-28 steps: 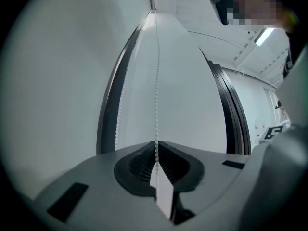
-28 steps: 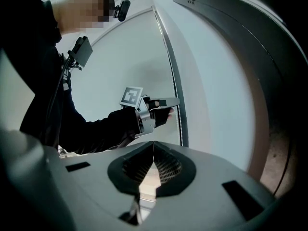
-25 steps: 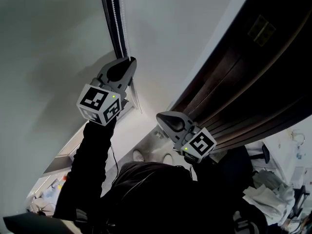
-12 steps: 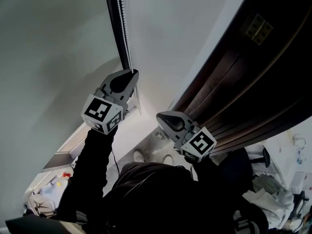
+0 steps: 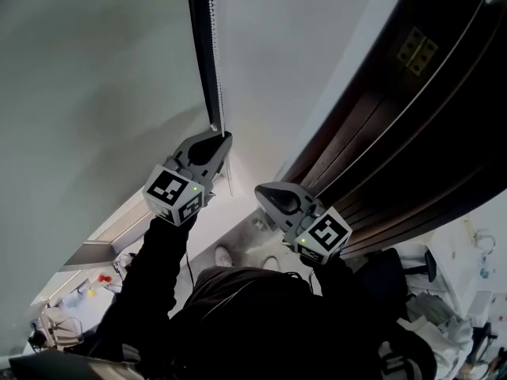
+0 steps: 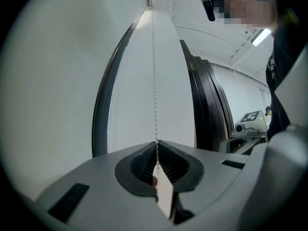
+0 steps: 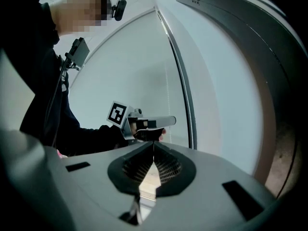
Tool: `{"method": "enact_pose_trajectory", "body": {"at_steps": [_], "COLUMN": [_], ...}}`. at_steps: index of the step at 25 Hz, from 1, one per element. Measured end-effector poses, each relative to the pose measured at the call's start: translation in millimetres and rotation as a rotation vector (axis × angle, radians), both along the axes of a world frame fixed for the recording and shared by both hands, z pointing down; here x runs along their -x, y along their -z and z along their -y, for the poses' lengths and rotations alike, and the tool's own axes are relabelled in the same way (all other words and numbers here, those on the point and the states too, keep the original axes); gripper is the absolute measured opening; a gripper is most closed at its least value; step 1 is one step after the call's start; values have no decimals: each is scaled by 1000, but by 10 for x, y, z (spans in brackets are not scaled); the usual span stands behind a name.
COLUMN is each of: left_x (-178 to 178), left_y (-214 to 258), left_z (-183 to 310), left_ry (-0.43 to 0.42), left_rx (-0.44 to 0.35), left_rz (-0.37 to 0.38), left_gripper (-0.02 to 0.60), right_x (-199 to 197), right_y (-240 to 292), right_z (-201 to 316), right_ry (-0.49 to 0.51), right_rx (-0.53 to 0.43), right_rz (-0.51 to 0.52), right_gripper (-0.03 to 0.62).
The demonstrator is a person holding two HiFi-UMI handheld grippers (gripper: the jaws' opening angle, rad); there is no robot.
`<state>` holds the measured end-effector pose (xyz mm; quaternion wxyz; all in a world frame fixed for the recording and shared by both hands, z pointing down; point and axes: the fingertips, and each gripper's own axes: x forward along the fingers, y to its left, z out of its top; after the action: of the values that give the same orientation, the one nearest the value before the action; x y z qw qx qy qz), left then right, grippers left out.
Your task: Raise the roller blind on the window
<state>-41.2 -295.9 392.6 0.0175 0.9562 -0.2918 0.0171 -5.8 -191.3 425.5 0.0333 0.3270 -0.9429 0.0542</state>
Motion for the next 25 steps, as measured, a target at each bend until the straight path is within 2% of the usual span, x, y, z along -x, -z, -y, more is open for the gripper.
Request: {"method": "enact_pose_trajectory", "body": {"at_steps": [5, 11, 13, 15, 17, 20, 25], "left_x": [-73, -66, -43, 2, 26, 19, -16], "left_y": [-306, -683, -752, -768, -762, -876, -1183], "left_z": [-247, -472, -538, -592, -635, -697, -846], "left_ry": [-31, -27, -27, -17, 3, 14, -11], "left_rx": [69, 137, 126, 104, 112, 160, 187], "left_rz": [-4, -11, -20, -31, -34, -28, -14], "left_gripper": [15, 15, 15, 15, 15, 15, 15], "right_x": [-52, -38, -9, 51, 128, 214, 274], "right_y": [101, 382, 487, 612, 750, 941, 1118], "right_z": [-1, 75, 93, 112, 120, 136, 163], "right_ry": [1, 61, 82, 115, 163, 212, 231], "right_rx": [-13, -48, -59, -65, -74, -98, -133], "right_rz": [35, 70, 86, 106, 115, 118, 109], "right_gripper": [8, 14, 42, 100, 131, 146, 163]}}
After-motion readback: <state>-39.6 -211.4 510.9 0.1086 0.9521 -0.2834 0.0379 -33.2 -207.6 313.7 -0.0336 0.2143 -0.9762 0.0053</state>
